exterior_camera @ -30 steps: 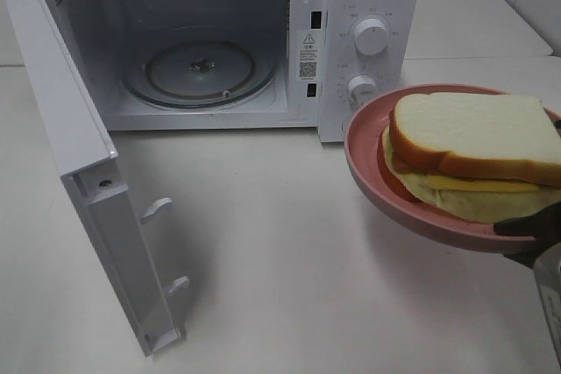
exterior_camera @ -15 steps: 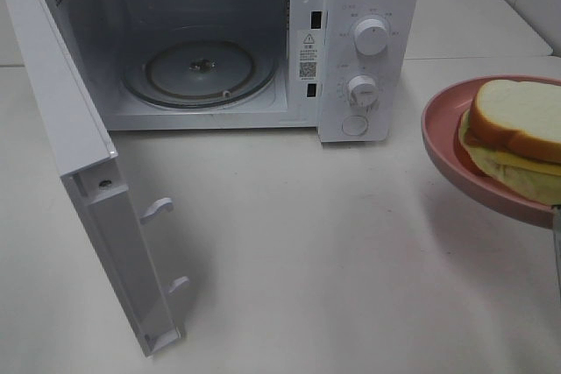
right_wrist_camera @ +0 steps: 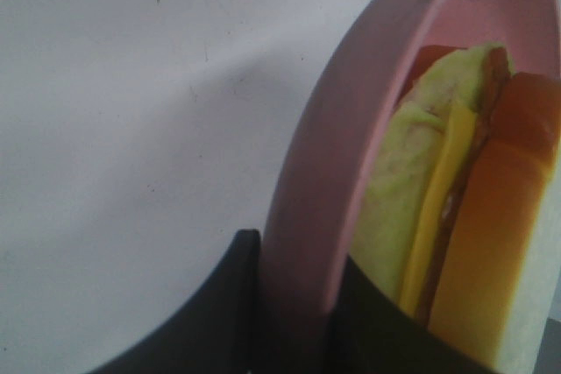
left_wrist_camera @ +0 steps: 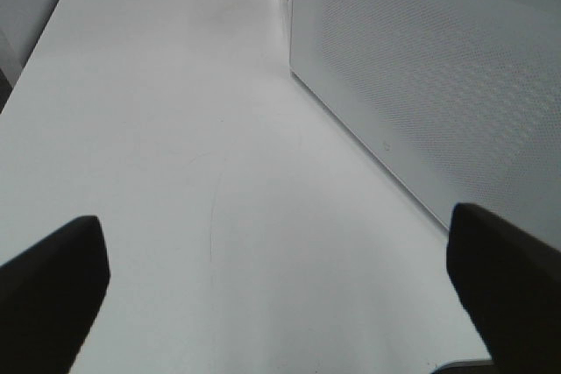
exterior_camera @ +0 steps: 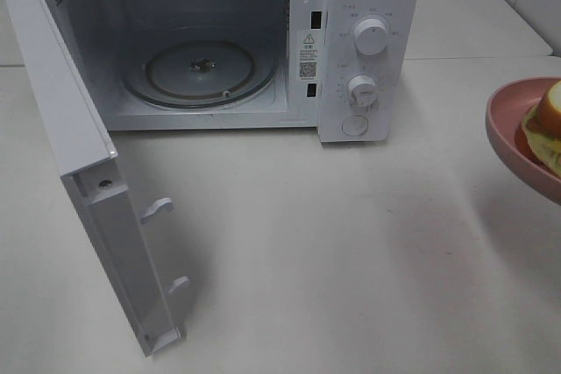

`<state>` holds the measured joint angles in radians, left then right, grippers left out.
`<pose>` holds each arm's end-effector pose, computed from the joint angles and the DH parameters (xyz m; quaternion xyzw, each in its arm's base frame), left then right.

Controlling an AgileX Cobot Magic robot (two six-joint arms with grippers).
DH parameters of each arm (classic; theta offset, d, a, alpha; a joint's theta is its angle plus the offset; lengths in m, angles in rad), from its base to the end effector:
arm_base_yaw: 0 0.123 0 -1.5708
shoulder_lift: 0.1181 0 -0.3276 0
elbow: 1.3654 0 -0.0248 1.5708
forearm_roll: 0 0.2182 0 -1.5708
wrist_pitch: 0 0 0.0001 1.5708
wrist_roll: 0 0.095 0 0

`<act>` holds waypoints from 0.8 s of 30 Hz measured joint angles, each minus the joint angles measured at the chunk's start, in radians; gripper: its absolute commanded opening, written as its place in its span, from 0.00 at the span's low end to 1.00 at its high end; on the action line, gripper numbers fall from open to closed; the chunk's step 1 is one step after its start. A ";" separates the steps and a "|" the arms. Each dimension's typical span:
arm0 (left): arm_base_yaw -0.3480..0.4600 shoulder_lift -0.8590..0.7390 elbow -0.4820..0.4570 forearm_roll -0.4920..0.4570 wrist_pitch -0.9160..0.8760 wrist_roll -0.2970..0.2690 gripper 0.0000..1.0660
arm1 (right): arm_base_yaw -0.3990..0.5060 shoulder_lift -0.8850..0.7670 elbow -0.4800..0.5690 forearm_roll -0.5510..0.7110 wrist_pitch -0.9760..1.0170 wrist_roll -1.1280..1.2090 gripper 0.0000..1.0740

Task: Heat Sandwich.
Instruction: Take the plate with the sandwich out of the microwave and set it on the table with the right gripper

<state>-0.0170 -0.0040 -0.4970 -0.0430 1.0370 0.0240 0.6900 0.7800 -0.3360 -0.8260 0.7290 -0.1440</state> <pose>-0.0723 -0.0023 0.2608 0.0179 0.8463 -0.0196 0.5320 0.0762 0.0025 0.2613 -0.5671 0.7212 -0.2598 0.3012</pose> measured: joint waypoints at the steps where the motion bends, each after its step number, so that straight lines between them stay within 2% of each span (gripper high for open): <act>1: 0.000 0.000 0.000 0.000 0.000 0.000 0.95 | 0.000 0.022 0.000 -0.007 0.014 0.023 0.03; 8: 0.000 0.000 0.000 0.000 0.000 0.000 0.95 | 0.000 0.131 -0.014 -0.039 0.071 0.144 0.03; 14: 0.000 0.000 0.000 0.000 0.000 0.000 0.95 | 0.000 0.270 -0.085 -0.089 0.103 0.336 0.03; 24: 0.000 0.000 0.000 0.000 0.000 0.000 0.95 | 0.000 0.496 -0.203 -0.096 0.226 0.655 0.03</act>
<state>-0.0170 -0.0040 -0.4970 -0.0430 1.0370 0.0240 0.6900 1.2760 -0.5390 -0.9220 0.9550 0.5110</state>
